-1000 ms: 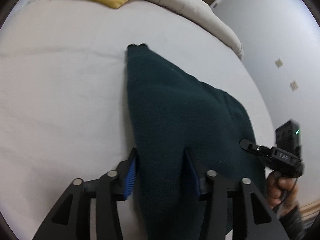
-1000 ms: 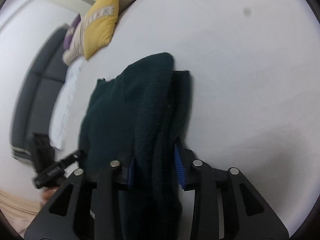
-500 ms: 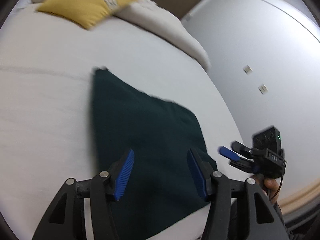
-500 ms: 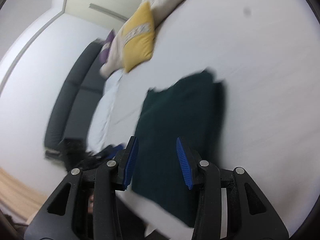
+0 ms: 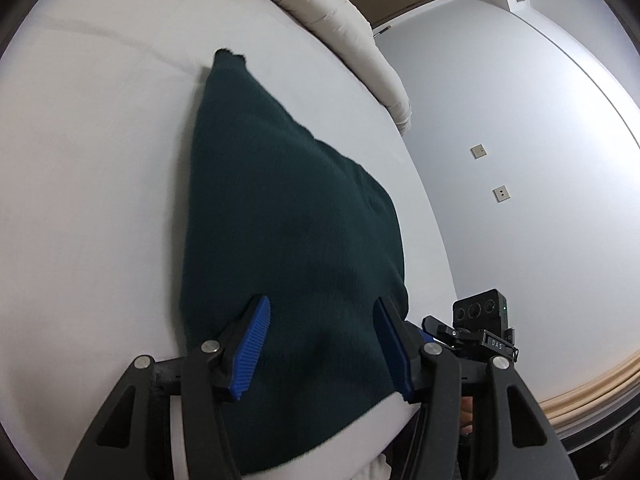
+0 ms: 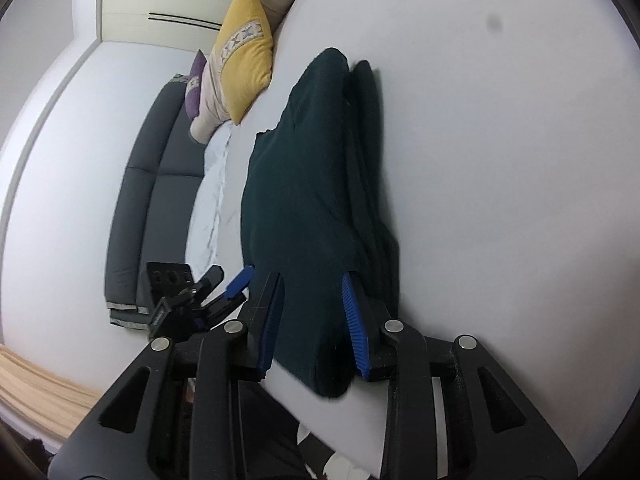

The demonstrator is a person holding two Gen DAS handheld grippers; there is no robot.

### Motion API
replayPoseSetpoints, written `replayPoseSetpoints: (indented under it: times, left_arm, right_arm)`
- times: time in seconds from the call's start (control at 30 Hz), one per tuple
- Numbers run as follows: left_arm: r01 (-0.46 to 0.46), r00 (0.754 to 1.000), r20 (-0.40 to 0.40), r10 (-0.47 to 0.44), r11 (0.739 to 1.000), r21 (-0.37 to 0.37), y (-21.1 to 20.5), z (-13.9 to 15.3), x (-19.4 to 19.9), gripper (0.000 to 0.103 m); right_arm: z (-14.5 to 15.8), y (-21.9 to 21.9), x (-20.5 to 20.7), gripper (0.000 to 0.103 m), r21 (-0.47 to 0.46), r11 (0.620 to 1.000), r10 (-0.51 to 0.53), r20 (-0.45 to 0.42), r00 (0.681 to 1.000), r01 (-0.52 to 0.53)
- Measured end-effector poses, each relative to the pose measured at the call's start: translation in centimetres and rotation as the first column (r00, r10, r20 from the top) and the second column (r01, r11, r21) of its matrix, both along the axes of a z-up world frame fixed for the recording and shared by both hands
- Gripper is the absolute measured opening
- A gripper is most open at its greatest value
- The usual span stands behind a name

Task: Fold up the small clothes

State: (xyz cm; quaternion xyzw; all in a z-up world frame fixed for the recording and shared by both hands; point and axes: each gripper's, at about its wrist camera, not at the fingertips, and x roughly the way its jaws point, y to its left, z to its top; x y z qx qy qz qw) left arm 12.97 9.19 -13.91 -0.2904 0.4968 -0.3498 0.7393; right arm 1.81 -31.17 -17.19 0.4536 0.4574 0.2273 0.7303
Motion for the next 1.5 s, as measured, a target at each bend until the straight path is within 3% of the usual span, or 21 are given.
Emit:
replayPoseSetpoints:
  times: [0.1,0.23,0.3,0.43,0.5,0.53,0.57,0.6,0.67,0.73,0.77,0.83,0.9,0.93,0.97,1.0,1.03,1.07,1.17,1.23,1.5]
  left_arm:
    - [0.005,1.000,-0.019,-0.005,1.000,-0.004,1.9,-0.3,-0.3,0.058]
    - [-0.027,1.000,-0.010,0.027,1.000,0.000,3.4,0.5,-2.6,0.064]
    - [-0.067,0.998,0.021,0.067,0.998,0.008,4.2,1.5,-3.5,0.073]
    - [-0.189,0.971,0.174,0.164,0.973,0.132,5.3,5.2,-5.8,0.086]
    - [-0.277,0.926,0.321,0.196,0.933,0.229,4.6,7.8,-7.4,0.103]
    - [-0.322,0.898,0.393,0.200,0.907,0.273,4.3,9.0,-8.1,0.103]
    - [-0.393,0.845,0.499,0.192,0.855,0.338,3.2,10.7,-9.2,0.103]
    - [-0.436,0.809,0.560,0.179,0.822,0.366,2.6,11.6,-9.9,0.103]
    - [-0.536,0.713,0.684,0.154,0.749,0.391,1.2,13.7,-11.6,0.103]
    - [-0.606,0.649,0.747,0.144,0.691,0.394,0.3,15.1,-12.7,0.103]
    - [-0.628,0.627,0.766,0.140,0.674,0.390,-0.2,15.8,-13.1,0.103]
    - [-0.666,0.585,0.800,0.134,0.643,0.379,-0.7,16.7,-13.9,0.103]
    - [-0.684,0.556,0.824,0.114,0.625,0.375,-1.5,17.6,-14.6,0.103]
    - [-0.686,0.558,0.823,0.109,0.619,0.383,-1.8,17.7,-14.9,0.103]
    - [-0.683,0.578,0.809,0.104,0.605,0.410,-1.9,17.7,-14.8,0.103]
    - [-0.664,0.623,0.777,0.094,0.588,0.462,-2.3,17.6,-14.2,0.103]
    - [-0.646,0.652,0.753,0.092,0.586,0.489,-2.5,17.4,-13.7,0.103]
    - [-0.630,0.674,0.731,0.104,0.596,0.497,-2.4,17.0,-13.4,0.103]
    - [-0.626,0.706,0.690,0.162,0.599,0.500,-1.7,16.3,-13.1,0.103]
    - [-0.598,0.742,0.642,0.192,0.623,0.504,-1.5,15.5,-12.4,0.103]
    - [-0.503,0.829,0.526,0.192,0.666,0.550,-2.0,10.6,-11.8,0.103]
  right_arm:
    - [0.0,-1.3,-1.6,0.041,-0.052,0.998,-0.031,-0.024,0.999,0.030]
    - [0.6,-3.3,-4.4,0.042,-0.053,0.995,-0.080,-0.015,0.997,0.079]
    - [1.9,-4.2,-5.9,0.042,-0.079,0.991,-0.110,0.015,0.994,0.111]
    - [5.7,-4.9,-7.8,0.045,-0.164,0.974,-0.144,0.102,0.984,0.160]
    - [8.0,-4.2,-8.1,0.051,-0.234,0.956,-0.146,0.155,0.977,0.179]
    - [9.5,-3.3,-8.3,0.052,-0.304,0.931,-0.145,0.197,0.970,0.201]
    - [10.8,-2.6,-8.5,0.052,-0.351,0.911,-0.141,0.223,0.965,0.214]
    - [12.1,-1.6,-8.7,0.053,-0.417,0.878,-0.133,0.260,0.956,0.236]
    - [14.7,0.7,-9.2,0.063,-0.535,0.795,-0.109,0.339,0.935,0.286]
    - [16.9,2.6,-9.9,0.080,-0.602,0.719,-0.091,0.413,0.906,0.347]
    - [18.0,3.5,-10.4,0.084,-0.623,0.680,-0.085,0.458,0.885,0.387]
    - [19.9,5.2,-11.0,0.100,-0.641,0.615,-0.066,0.540,0.839,0.460]
    - [21.3,6.7,-11.8,0.103,-0.654,0.546,-0.051,0.598,0.800,0.524]
    - [21.8,7.3,-11.9,0.103,-0.662,0.513,-0.048,0.613,0.789,0.546]
    - [22.2,7.9,-12.2,0.103,-0.672,0.476,-0.036,0.629,0.776,0.567]
    - [22.5,8.5,-12.4,0.103,-0.680,0.453,-0.014,0.641,0.767,0.577]
    - [22.7,9.1,-12.4,0.103,-0.689,0.445,0.014,0.645,0.764,0.573]
    - [22.9,9.6,-12.4,0.103,-0.696,0.445,0.028,0.640,0.768,0.564]
    - [23.3,10.5,-12.5,0.103,-0.697,0.470,0.024,0.623,0.782,0.541]
    - [23.1,11.2,-11.9,0.103,-0.714,0.481,0.021,0.589,0.808,0.509]
    - [19.5,13.2,-10.1,0.103,-0.793,0.459,0.021,0.461,0.887,0.401]
